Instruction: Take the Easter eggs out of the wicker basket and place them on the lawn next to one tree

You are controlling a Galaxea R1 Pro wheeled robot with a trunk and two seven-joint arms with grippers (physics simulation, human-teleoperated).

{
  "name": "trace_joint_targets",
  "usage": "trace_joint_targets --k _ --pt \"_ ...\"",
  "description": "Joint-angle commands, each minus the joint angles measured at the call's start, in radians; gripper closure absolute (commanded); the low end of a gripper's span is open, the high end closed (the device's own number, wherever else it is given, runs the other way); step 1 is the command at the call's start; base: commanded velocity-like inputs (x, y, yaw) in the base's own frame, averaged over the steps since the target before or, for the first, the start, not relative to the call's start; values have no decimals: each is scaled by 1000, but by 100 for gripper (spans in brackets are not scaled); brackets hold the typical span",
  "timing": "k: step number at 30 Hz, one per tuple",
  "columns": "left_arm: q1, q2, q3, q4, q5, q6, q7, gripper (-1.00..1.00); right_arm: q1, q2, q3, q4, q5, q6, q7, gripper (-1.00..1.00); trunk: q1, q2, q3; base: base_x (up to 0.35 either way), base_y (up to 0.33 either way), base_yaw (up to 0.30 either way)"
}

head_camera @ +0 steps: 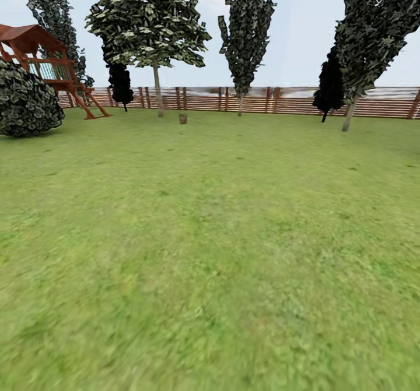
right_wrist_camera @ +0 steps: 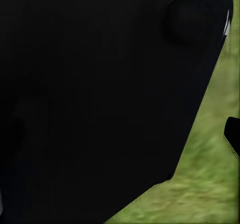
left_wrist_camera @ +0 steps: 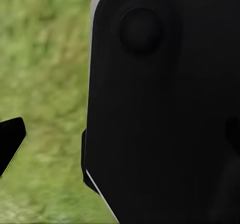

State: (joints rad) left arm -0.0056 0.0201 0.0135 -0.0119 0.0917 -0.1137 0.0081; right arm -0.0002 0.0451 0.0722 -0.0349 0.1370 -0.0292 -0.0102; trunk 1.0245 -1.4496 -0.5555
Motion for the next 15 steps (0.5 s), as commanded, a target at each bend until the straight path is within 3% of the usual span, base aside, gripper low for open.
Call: trace_joint_targets --k 1,15 --pt "-1 0 0 1 9 -3 -1 -100 0 0 7 0 3 -1 -1 -100 1 0 -1 298 148 61" --pt "-1 1 -1 2 10 -3 -1 -100 0 -12 4 -2 7 0 -1 -100 1 0 -2 300 145 11"
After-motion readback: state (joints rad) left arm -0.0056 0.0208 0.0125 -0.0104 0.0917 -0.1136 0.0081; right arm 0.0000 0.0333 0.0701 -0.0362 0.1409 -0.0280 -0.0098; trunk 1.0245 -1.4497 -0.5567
